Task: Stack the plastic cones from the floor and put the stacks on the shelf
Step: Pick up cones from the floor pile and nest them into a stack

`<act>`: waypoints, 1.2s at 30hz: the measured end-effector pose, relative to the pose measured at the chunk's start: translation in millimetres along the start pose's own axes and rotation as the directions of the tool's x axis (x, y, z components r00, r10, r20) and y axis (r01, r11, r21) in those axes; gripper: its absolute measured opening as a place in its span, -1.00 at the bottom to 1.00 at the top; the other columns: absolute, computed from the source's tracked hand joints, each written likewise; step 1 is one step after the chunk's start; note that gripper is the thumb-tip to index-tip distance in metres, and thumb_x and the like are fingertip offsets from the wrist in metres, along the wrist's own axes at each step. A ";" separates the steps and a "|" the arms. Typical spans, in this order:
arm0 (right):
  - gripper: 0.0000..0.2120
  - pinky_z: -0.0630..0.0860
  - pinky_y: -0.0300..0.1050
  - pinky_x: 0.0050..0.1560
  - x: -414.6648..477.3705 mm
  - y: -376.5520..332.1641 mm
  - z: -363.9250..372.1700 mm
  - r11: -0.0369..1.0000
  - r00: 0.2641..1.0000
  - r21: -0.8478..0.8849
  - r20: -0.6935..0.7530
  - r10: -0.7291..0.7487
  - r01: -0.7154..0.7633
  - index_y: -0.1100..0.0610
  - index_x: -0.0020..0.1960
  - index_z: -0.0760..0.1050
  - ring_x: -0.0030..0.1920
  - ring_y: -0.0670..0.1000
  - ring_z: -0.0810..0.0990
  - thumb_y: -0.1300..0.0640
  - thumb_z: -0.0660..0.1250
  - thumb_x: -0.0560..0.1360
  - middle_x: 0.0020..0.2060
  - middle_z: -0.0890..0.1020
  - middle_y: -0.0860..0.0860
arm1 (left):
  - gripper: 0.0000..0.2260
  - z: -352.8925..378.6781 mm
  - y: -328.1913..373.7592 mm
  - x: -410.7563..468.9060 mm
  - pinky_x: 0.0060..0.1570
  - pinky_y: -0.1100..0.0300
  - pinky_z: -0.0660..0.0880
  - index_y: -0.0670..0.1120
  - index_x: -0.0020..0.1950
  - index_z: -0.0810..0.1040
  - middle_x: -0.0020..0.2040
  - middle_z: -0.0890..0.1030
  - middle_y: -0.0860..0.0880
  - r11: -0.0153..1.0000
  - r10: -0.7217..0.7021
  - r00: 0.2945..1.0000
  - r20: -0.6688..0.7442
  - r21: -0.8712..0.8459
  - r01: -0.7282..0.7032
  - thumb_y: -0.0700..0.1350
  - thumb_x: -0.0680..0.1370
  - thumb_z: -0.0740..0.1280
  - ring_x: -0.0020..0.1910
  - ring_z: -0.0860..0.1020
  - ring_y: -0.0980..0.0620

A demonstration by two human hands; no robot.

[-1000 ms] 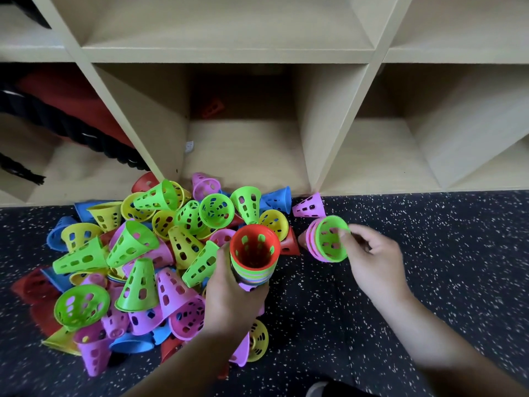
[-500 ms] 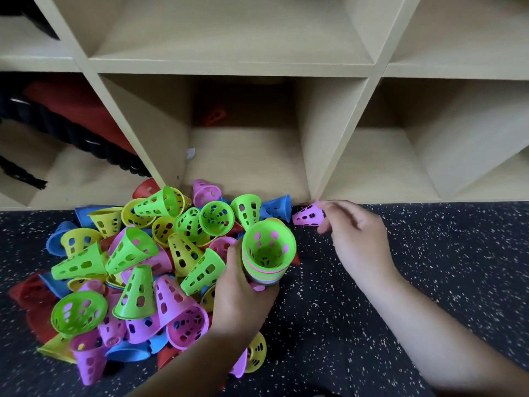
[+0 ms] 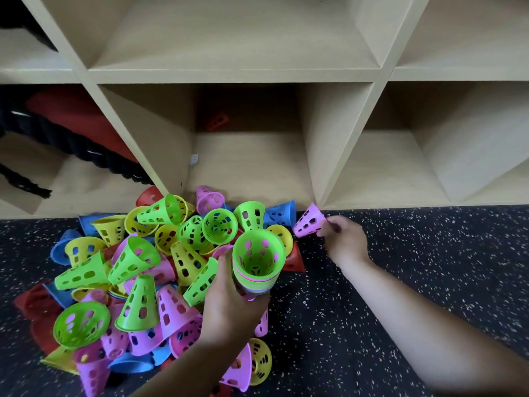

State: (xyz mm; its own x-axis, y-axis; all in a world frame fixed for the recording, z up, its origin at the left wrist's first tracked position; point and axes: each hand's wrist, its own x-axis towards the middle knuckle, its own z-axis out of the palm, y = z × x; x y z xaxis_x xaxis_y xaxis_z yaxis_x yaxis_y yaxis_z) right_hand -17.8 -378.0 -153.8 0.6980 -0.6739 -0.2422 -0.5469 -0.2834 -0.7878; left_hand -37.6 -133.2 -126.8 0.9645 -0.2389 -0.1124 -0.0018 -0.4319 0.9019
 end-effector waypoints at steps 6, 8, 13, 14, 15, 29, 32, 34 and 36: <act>-0.92 0.41 -0.10 -0.29 -81.8 -62.3 -52.0 0.922 0.935 0.154 -0.047 -0.352 0.355 -0.03 -0.03 0.63 -0.30 0.09 0.50 0.04 0.36 0.55 -0.28 0.66 0.04 | -0.37 1.9 -1.6 -4.0 -0.16 0.54 0.44 0.32 0.14 0.37 -0.02 0.66 0.24 0.999 0.044 0.999 -0.030 0.009 -0.044 -0.20 0.34 0.60 -0.06 0.63 0.33; -0.92 0.39 -0.20 -0.34 -106.5 -79.9 -62.7 0.884 0.907 0.225 0.002 -0.421 0.409 -0.06 -0.05 0.64 -0.33 -0.01 0.51 0.10 0.38 0.53 -0.27 0.68 0.02 | -0.37 5.5 -3.3 -7.8 -0.11 0.47 0.49 0.29 0.17 0.38 -0.01 0.67 0.22 0.999 0.046 0.998 -0.040 0.020 -0.046 -0.19 0.33 0.61 -0.04 0.64 0.31; -0.87 0.29 -0.49 -0.36 -132.5 -93.7 -62.1 0.822 0.808 0.215 0.171 -0.563 0.527 -0.01 0.00 0.66 -0.41 -0.23 0.45 0.17 0.46 0.49 -0.23 0.66 -0.09 | -0.40 7.4 -1.4 -15.0 0.00 0.27 0.55 0.22 0.24 0.38 0.05 0.65 0.26 0.999 0.035 0.996 -0.086 -0.002 -0.035 -0.06 0.34 0.61 0.04 0.62 0.29; -0.87 0.30 -0.48 -0.36 -134.0 -92.6 -60.9 0.815 0.787 0.238 0.225 -0.575 0.528 0.01 0.02 0.67 -0.40 -0.22 0.45 0.15 0.46 0.48 -0.23 0.65 -0.08 | -0.40 6.6 -0.5 -16.5 -0.01 0.26 0.55 0.24 0.24 0.37 0.04 0.64 0.29 0.999 0.038 0.995 -0.090 -0.005 -0.038 -0.04 0.34 0.61 0.03 0.62 0.30; -0.83 0.32 -0.47 -0.34 -133.6 -89.9 -59.1 0.810 0.773 0.293 0.260 -0.578 0.508 0.03 0.06 0.67 -0.38 -0.20 0.45 0.14 0.44 0.48 -0.23 0.64 -0.04 | -0.40 5.7 -0.4 -18.2 -0.03 0.24 0.56 0.26 0.23 0.36 0.03 0.63 0.31 0.999 0.038 0.995 -0.091 -0.007 -0.039 -0.03 0.34 0.60 0.01 0.62 0.30; -0.76 0.20 -0.25 -0.55 -64.1 0.1 26.2 0.995 0.962 -0.085 0.265 0.073 -0.052 -0.12 -0.15 0.70 -0.60 -0.14 0.32 -0.16 0.30 0.52 -0.61 0.46 -0.13 | -0.42 -20.0 -8.1 -36.5 -0.14 0.45 0.49 0.22 0.19 0.40 0.03 0.63 0.20 0.999 -0.032 0.992 -0.126 -0.034 0.028 -0.01 0.30 0.62 -0.01 0.60 0.28; -0.77 0.27 -0.21 -0.48 -58.2 1.0 36.5 0.991 0.967 -0.113 0.233 0.099 -0.075 -0.07 -0.15 0.71 -0.51 -0.11 0.42 -0.11 0.32 0.53 -0.47 0.60 -0.06 | -0.40 -22.6 -7.4 -36.2 -0.14 0.48 0.46 0.24 0.21 0.39 0.06 0.62 0.20 0.999 -0.032 0.990 -0.137 -0.006 0.031 -0.03 0.31 0.62 0.03 0.58 0.30; -0.77 0.30 -0.19 -0.43 -54.0 1.0 41.1 0.991 0.975 -0.120 0.205 0.088 -0.064 -0.05 -0.15 0.72 -0.41 -0.08 0.50 -0.07 0.32 0.53 -0.35 0.67 -0.06 | -0.38 -24.3 -9.1 -35.8 -0.13 0.53 0.43 0.23 0.24 0.39 0.08 0.61 0.21 1.000 -0.024 0.989 -0.147 0.001 0.025 -0.05 0.31 0.62 0.05 0.56 0.34; -0.79 0.34 -0.22 -0.40 -52.5 -0.7 39.3 0.993 0.985 -0.088 0.148 0.086 -0.073 -0.02 -0.13 0.72 -0.33 -0.08 0.57 -0.02 0.33 0.54 -0.28 0.70 -0.09 | -0.39 -25.1 -10.5 -35.8 -0.10 0.45 0.48 0.25 0.23 0.39 0.08 0.62 0.20 1.000 -0.031 0.990 -0.135 -0.005 0.030 -0.04 0.32 0.62 0.03 0.59 0.30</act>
State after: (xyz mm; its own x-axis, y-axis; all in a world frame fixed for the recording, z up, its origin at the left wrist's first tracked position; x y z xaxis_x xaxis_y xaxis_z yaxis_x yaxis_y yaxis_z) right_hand -35.9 -315.6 -162.8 0.7092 -0.5872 -0.3902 -0.6353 -0.2922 -0.7148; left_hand -65.5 -98.3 -121.8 0.9909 -0.1060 -0.0826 0.0285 -0.4349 0.9000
